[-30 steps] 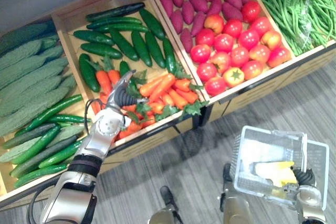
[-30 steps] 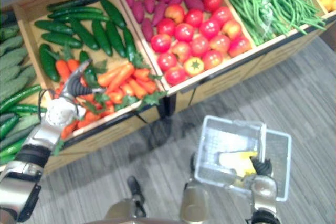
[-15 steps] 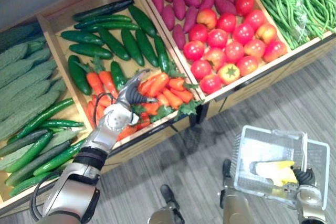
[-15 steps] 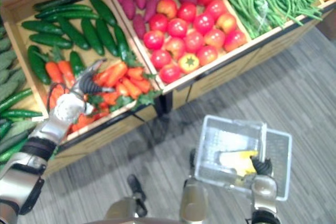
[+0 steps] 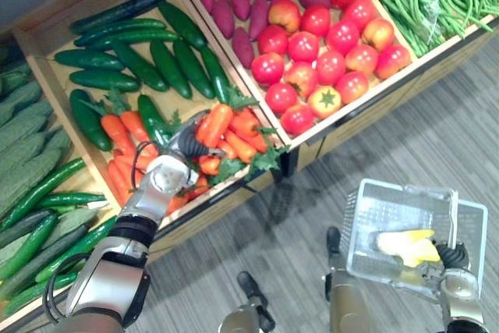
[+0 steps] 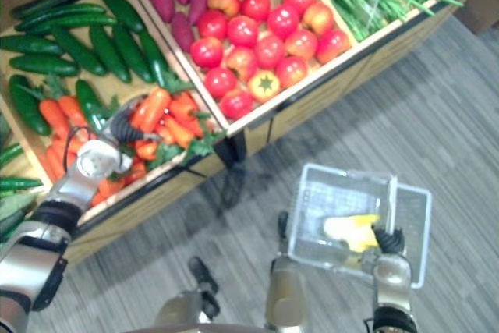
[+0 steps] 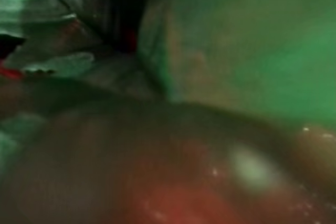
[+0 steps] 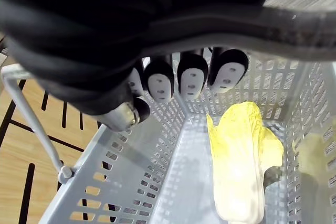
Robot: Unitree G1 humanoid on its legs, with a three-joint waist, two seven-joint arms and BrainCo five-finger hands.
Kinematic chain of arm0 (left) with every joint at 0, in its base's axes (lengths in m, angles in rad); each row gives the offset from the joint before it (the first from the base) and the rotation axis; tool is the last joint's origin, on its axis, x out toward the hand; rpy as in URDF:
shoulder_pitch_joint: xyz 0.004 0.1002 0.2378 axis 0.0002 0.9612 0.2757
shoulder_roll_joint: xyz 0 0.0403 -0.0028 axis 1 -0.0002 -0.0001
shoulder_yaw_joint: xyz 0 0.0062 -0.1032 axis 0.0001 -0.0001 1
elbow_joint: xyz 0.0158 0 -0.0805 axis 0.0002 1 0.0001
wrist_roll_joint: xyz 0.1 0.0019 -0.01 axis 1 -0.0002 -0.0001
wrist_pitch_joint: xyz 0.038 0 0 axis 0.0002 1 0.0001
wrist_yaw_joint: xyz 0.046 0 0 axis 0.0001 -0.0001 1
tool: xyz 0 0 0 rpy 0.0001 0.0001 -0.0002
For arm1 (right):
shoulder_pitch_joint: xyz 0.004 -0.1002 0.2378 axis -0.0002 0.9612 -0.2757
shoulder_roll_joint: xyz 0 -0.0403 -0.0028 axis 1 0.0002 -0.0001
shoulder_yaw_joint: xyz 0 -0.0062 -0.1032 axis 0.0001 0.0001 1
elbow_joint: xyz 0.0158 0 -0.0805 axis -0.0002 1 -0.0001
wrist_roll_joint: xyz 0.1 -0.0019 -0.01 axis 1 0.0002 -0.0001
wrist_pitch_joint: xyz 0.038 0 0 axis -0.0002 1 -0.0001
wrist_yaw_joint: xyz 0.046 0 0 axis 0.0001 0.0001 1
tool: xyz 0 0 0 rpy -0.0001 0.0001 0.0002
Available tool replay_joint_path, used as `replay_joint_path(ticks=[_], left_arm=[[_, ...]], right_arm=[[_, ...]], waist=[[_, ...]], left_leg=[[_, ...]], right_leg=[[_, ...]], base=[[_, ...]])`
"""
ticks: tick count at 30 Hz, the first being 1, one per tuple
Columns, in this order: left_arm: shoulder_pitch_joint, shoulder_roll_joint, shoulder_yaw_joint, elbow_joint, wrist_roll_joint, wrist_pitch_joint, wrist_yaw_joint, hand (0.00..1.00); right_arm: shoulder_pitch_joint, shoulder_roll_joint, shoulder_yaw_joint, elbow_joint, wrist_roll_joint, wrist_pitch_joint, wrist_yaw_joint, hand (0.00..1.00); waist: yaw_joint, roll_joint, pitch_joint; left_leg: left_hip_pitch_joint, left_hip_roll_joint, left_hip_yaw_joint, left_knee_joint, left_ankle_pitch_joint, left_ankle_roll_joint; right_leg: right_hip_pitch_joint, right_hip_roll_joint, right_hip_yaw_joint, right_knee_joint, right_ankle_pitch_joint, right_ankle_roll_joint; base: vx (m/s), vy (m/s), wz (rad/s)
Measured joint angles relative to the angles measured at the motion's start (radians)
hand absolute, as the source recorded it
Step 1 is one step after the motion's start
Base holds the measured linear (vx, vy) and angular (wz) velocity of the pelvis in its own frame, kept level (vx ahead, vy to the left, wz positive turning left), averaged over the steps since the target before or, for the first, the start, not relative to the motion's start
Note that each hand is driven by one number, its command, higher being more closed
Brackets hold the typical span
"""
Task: Pick vegetable in the basket
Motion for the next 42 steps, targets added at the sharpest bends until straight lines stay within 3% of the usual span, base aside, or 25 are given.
replay_joint_path(ticks=[8,24,35,42], left_arm=[[-0.066,-0.063,0.106,0.077,0.067,0.044,0.053,1.00],[-0.062,-0.111,0.125,0.078,0.115,0.086,0.068,1.00],[-0.014,-0.111,0.135,-0.126,0.173,0.101,0.069,1.00],[0.089,-0.109,0.140,-0.246,0.205,0.104,0.072,1.00]], right_arm=[[0.004,0.004,0.001,-0.004,0.001,0.000,0.000,1.00],[0.028,0.020,0.010,0.006,0.001,0.000,0.000,1.00],[0.047,0.053,-0.028,0.052,0.000,0.000,0.000,1.00],[0.071,0.076,-0.040,0.096,-0.005,0.008,0.000,1.00]], waist=[[-0.004,-0.002,0.004],[-0.005,-0.005,0.013],[0.008,-0.005,0.008],[0.023,-0.009,-0.077]], left_leg=[[0.004,0.006,0.019,0.000,-0.003,-0.004],[0.035,0.015,-0.034,0.026,-0.005,-0.002],[0.037,0.011,-0.143,0.035,0.004,0.010],[0.067,0.005,-0.175,0.029,0.006,0.011]], right_leg=[[-0.002,0.007,0.011,0.000,0.001,0.000],[0.076,-0.003,-0.035,-0.015,0.001,0.000],[0.173,-0.019,-0.136,-0.035,0.000,0.001],[0.211,-0.027,-0.176,-0.037,0.000,0.001]], base=[[0.00,-0.018,-0.05],[0.00,-0.018,0.09],[-0.02,-0.017,0.27],[0.02,-0.008,0.11]])
